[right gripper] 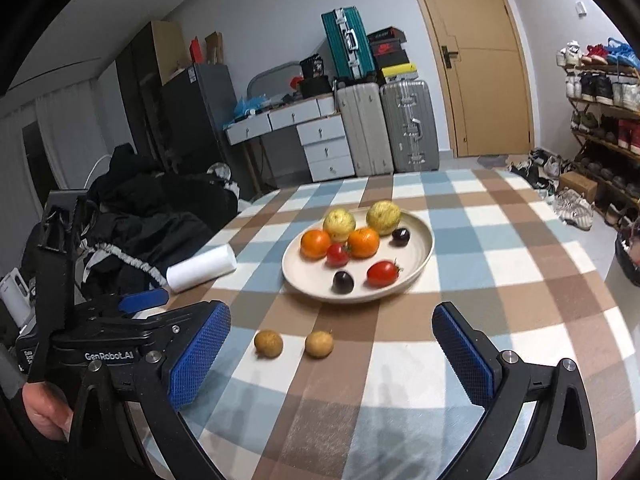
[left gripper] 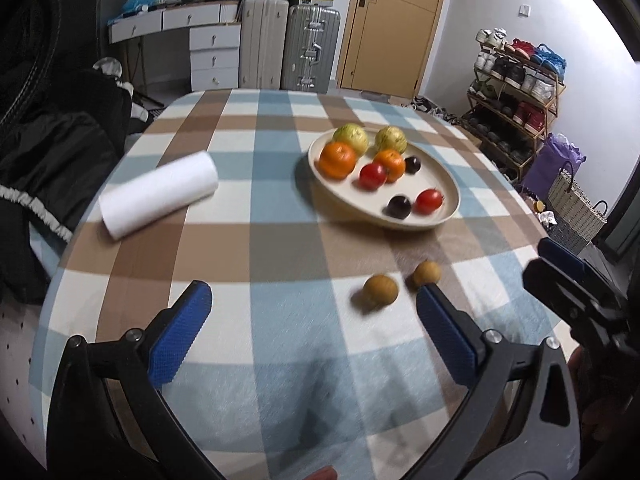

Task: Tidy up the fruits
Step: 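Move both tools toward the two small brown kiwis, then grasp a brown kiwi with the right tool while the left tool grasps the other kiwi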

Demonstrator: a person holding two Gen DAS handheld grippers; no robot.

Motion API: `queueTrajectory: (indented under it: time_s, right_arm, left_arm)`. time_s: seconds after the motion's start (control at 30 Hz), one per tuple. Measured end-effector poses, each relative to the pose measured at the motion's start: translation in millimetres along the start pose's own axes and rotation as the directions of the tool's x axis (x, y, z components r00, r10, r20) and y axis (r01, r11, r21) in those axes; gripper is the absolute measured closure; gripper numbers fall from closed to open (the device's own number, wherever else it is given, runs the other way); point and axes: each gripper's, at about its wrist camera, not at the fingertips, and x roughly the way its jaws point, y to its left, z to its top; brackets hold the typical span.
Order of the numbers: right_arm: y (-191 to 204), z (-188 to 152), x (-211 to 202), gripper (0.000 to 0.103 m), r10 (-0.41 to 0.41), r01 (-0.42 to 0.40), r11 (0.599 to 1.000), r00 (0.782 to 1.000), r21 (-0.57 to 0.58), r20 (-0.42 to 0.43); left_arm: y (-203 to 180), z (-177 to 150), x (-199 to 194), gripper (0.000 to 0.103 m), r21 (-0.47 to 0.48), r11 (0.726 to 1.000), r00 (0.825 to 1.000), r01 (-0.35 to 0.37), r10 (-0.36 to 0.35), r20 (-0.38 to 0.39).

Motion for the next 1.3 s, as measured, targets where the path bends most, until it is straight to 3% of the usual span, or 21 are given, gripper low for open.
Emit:
queueTrajectory:
  time_s: [0.43, 0.6, 0.77, 1.13, 1.3]
  right_arm:
    - [-7, -12, 58, 0.002, 0.027, -0.020, 0.999, 0.981, 0.040, -0.195]
    - [-8, -14, 76, 0.020, 0.040, -0.029, 0.998, 0.969, 0.050, -0.245]
    - [-5, -14, 87, 0.031, 0.042, -0.033, 0.999, 0.961, 0.037, -0.272]
    - [-4, -12, 103, 0.074, 0.056, -0.043, 0.998, 0.946, 0.046, -0.318]
    - [-5, -12, 99, 0.076, 0.066, -0.051, 0.997, 0.952, 0.057, -0.299]
  left_arm:
    - [10, -7, 18, 0.001, -0.012, 0.999, 0.998, 0.034, -0.035, -0.043]
    - [9, -7, 21, 0.001, -0.009, 0.999, 0.998, 0.045, -0.046, -0.044]
    - [12, -8, 28, 0.001, -0.024, 0.999, 0.997, 0.047, -0.048, -0.064]
    - [15, -7, 37, 0.001, -0.029, 0.999, 0.996, 0.038, -0.040, -0.074]
    - [12, -5, 42, 0.001, -0.019, 0.999, 0.996, 0.036, -0.038, -0.082]
